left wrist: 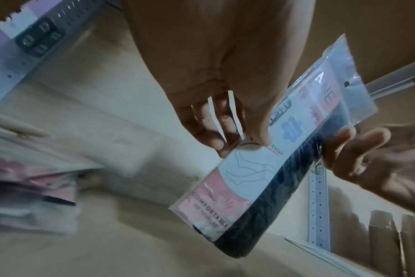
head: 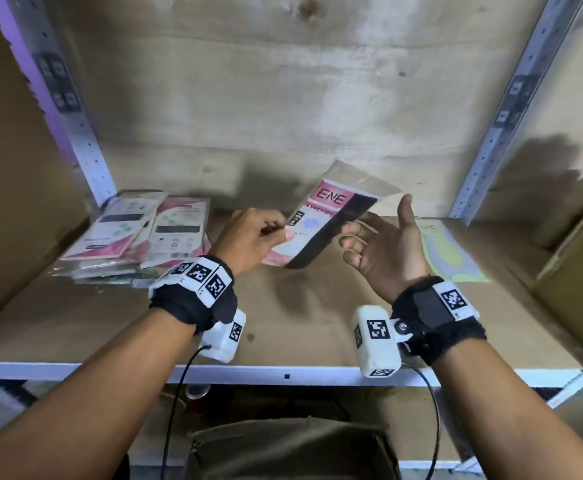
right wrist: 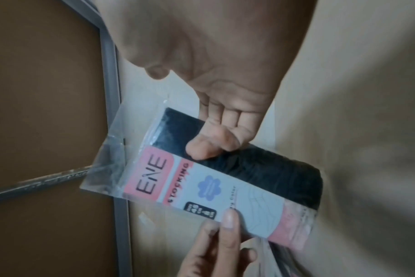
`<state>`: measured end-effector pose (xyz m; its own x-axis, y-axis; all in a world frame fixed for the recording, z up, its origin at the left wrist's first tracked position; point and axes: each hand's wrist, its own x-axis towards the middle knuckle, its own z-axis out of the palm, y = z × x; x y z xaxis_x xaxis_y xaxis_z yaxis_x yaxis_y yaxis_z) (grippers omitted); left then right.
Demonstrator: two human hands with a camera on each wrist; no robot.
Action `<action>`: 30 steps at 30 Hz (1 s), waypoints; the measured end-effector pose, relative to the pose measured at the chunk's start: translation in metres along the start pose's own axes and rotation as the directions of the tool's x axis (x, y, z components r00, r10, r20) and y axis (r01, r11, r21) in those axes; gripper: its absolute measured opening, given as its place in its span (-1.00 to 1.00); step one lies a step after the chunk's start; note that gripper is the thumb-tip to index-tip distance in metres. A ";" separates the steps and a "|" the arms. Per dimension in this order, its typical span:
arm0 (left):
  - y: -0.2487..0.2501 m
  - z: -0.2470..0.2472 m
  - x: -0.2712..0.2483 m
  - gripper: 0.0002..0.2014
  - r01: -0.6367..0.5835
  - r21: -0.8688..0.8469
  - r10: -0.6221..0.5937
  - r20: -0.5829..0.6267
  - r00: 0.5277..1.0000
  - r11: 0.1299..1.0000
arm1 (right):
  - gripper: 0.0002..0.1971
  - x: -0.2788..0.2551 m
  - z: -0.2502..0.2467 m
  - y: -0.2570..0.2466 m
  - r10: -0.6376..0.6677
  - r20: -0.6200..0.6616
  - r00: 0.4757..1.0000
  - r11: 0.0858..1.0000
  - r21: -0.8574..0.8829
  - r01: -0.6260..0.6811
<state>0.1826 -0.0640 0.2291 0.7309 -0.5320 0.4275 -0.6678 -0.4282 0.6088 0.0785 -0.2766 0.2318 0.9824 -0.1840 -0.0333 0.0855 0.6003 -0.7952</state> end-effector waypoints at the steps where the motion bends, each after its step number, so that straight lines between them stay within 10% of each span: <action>1: 0.002 0.005 0.003 -0.87 -0.015 -0.013 0.015 -0.007 1.000 1.000 | -0.31 0.001 -0.005 0.001 -0.024 -0.021 0.999 1.000 -0.011 0.024; 8: 0.006 0.037 0.029 -0.85 0.059 -0.348 -0.066 -0.006 0.998 0.936 | -0.82 0.006 -0.033 0.020 -0.331 -0.060 0.942 0.759 -0.609 0.229; 19: 0.009 0.086 0.039 -0.73 0.463 -0.581 -0.358 0.293 0.886 0.670 | -0.75 0.014 -0.079 0.025 -0.079 -0.076 0.994 0.877 -0.480 0.033; 27: -0.010 0.058 0.068 -0.39 0.459 -0.613 -0.553 0.042 0.832 0.644 | -0.71 -0.003 -0.085 0.013 0.124 0.160 0.979 0.791 -0.612 -0.001; 30: -0.017 0.049 0.064 -0.74 0.457 -0.519 -0.498 0.067 0.864 0.722 | -0.65 -0.010 -0.087 0.008 0.172 0.187 0.967 0.784 -0.620 -0.020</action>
<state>0.2333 -0.1266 0.2133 0.9550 -0.2958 0.0213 -0.0756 -0.1731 0.9820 0.0545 -0.3373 0.1727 0.9959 0.0707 -0.0560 -0.0556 -0.0083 -0.9984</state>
